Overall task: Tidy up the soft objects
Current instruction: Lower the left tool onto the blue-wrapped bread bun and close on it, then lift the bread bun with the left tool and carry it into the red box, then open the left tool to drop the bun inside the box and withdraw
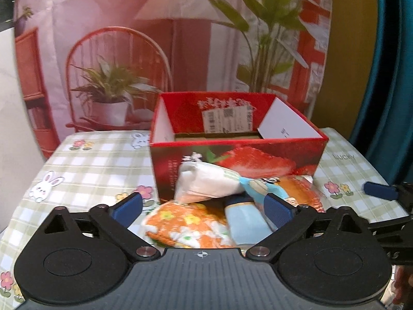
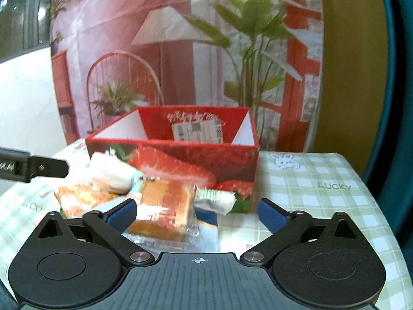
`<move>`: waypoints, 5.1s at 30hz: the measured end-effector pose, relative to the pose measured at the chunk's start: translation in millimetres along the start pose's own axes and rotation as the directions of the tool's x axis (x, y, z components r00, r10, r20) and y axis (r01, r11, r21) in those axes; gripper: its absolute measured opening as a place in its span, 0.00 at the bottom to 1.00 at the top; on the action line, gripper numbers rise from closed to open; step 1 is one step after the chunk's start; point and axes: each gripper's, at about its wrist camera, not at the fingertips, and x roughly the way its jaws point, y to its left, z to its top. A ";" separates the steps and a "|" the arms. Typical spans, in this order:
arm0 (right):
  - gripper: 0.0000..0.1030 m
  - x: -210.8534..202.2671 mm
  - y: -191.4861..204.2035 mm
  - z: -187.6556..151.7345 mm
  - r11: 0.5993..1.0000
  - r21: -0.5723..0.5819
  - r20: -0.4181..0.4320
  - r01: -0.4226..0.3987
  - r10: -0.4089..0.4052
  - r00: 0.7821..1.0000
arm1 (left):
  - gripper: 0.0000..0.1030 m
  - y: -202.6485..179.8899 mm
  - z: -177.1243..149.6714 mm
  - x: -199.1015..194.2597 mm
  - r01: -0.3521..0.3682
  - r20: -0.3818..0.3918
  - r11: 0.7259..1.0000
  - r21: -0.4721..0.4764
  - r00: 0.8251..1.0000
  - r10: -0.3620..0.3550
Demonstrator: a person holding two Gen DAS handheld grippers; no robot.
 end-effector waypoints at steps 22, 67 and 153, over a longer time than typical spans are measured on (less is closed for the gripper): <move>0.69 54.1 -6.5 0.8 0.960 0.045 -0.128 -0.277 0.280 0.951 | 0.67 -31.1 9.8 71.7 0.257 -0.169 0.965 -0.048 0.950 -0.262; 0.52 34.2 0.0 74.4 0.949 -0.083 -0.093 -0.305 0.297 0.950 | 0.52 -19.8 69.2 59.4 0.473 -0.052 0.879 -0.060 0.878 -0.476; 1.00 65.3 -13.5 69.0 0.996 0.058 0.018 -0.075 0.074 0.997 | 1.00 21.3 43.8 43.4 0.013 -0.038 0.998 -0.068 0.999 -0.016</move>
